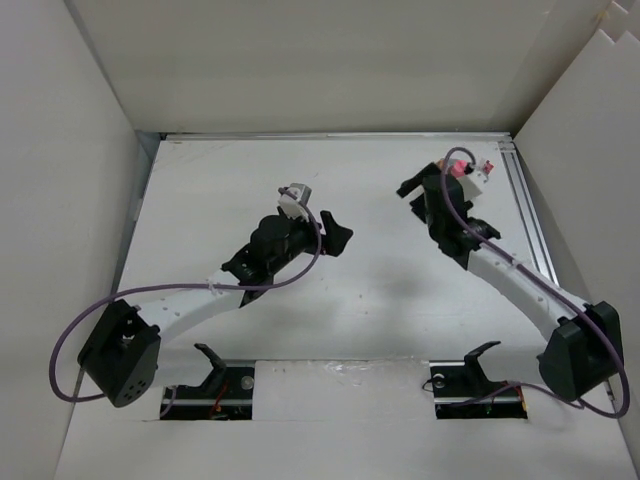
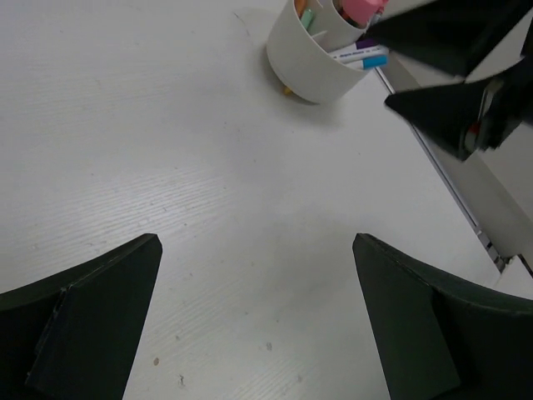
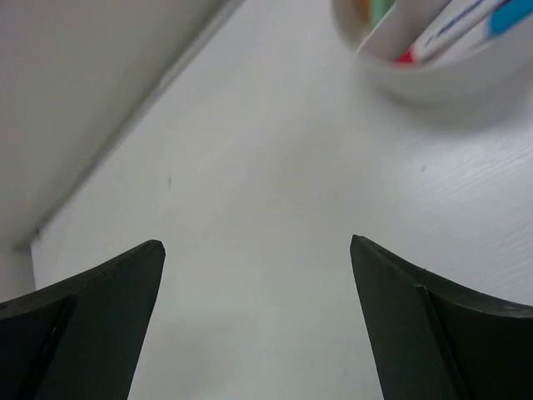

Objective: Sort the stationery into containers
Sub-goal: Reset both arms

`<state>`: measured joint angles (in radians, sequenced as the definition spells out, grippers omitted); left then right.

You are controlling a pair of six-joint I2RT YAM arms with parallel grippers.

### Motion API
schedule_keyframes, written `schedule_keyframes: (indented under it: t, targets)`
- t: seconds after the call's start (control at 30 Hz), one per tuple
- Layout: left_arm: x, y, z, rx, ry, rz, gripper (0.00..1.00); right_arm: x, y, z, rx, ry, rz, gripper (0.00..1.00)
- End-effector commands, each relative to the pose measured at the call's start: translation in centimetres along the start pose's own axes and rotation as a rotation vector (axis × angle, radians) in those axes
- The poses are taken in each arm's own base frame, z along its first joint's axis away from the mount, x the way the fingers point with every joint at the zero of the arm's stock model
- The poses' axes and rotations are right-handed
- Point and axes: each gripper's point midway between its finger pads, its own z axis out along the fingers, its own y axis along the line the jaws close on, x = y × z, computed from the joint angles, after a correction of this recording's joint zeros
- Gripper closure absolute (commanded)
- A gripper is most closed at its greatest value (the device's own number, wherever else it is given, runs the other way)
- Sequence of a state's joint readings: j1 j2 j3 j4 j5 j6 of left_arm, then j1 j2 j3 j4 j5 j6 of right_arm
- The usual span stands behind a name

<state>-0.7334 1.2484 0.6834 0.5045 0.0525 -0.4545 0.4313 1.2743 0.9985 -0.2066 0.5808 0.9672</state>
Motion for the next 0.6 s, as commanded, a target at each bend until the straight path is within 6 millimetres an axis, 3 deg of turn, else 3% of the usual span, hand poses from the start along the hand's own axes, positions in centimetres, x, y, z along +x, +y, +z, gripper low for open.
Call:
schedule_keyframes:
  t: [0.0, 0.1, 0.23, 0.4, 0.57]
  targets:
    - [-3.1, 0.3, -1.1, -0.043, -0.141, -0.01, 0.0, 7.1, 3.6, -3.4, -0.271, 0.256, -0.143, 0.0]
    - [-4.4, 1.0, -2.2, -0.099, -0.196, -0.047, 0.0, 11.3, 3.6, -5.8, -0.338, 0.346, -0.203, 0.0]
    - [-5.6, 1.7, -3.9, -0.159, -0.243, -0.093, 0.0, 15.0, 3.8, -8.2, -0.432, 0.412, -0.23, 0.0]
    - [-4.9, 4.4, -6.3, -0.283, -0.259, -0.15, 0.0, 16.4, 4.5, -9.4, -0.494, 0.451, -0.243, 0.0]
    - [-2.9, 7.5, -7.6, -0.409, -0.222, -0.152, 0.0, 15.3, 5.2, -10.5, -0.525, 0.434, -0.205, 0.0]
